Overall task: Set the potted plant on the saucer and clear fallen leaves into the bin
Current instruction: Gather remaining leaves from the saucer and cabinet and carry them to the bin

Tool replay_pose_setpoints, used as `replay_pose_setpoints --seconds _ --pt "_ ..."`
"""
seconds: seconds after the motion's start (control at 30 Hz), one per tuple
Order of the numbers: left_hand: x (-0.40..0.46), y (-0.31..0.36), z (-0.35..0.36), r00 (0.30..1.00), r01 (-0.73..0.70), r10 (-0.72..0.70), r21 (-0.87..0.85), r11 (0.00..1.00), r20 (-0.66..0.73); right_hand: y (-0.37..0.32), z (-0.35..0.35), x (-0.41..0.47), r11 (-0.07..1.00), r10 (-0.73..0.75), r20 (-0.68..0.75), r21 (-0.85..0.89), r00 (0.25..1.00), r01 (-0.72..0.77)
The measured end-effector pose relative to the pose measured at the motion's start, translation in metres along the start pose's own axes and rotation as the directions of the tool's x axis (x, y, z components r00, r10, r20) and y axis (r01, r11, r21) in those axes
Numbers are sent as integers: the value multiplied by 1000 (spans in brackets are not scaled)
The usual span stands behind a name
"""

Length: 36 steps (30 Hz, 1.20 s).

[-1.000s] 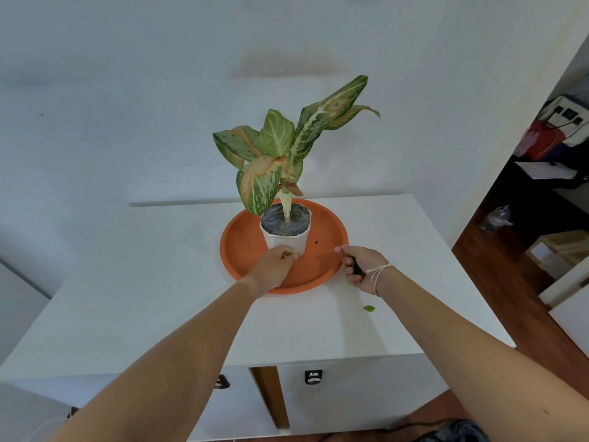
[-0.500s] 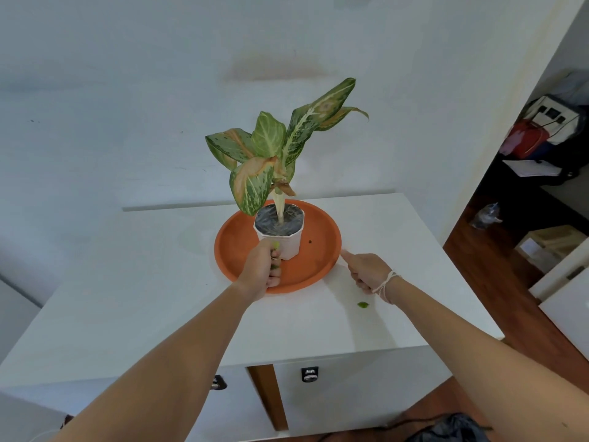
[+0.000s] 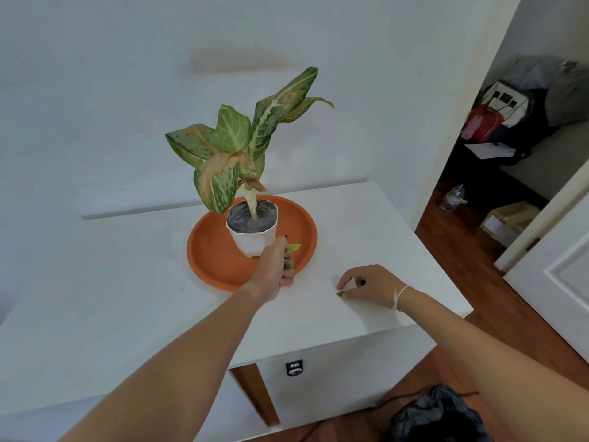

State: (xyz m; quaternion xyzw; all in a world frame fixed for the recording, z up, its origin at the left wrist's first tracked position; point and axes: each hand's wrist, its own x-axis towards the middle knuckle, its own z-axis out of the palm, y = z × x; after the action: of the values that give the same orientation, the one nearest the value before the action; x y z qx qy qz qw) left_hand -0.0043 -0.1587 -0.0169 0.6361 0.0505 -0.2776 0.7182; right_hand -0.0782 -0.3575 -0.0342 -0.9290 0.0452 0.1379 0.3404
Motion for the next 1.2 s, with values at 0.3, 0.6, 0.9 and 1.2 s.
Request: replay_pose_setpoints --seconds 0.3,0.6,0.9,1.2 --pt "1 -4 14 998 30 -31 14 999 55 8 12 -2 994 1 -68 -112 998 -8" --pt "3 -9 46 993 -1 -11 112 994 114 23 -6 -17 816 239 -156 568 959 -110" --pt "-4 -31 149 944 -33 -71 308 951 322 96 -23 -79 12 451 -73 997 890 76" --pt "-14 -78 272 851 -61 -197 464 884 487 198 -25 -145 -200 617 -33 960 786 197"
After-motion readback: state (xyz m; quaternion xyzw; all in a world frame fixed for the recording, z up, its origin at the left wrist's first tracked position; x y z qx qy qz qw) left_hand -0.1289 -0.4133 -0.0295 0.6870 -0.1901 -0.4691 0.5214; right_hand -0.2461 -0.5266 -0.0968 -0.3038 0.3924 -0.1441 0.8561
